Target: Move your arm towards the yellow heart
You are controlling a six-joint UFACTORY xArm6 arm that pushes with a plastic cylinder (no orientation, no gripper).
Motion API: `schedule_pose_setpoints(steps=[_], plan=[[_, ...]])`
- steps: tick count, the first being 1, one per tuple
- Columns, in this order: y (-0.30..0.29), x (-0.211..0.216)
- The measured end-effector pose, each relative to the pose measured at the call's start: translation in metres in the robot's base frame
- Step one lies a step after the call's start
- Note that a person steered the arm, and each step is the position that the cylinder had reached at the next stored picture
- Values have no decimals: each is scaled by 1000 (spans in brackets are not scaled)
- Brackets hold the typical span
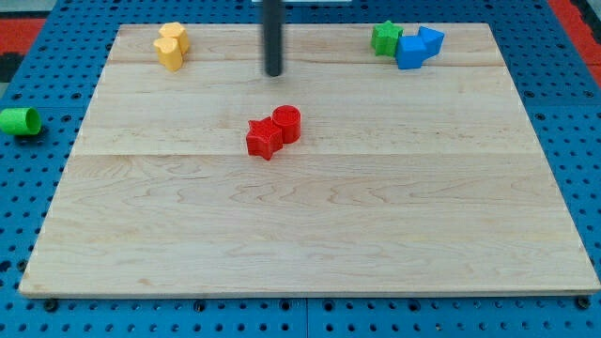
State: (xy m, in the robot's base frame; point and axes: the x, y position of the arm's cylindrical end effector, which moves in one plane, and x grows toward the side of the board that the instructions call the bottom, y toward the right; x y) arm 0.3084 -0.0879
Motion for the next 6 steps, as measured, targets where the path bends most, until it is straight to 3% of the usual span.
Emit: schedule_pose_setpoints(steps=[1,2,6], plan=[[-56,42],[-66,66],[-81,76]])
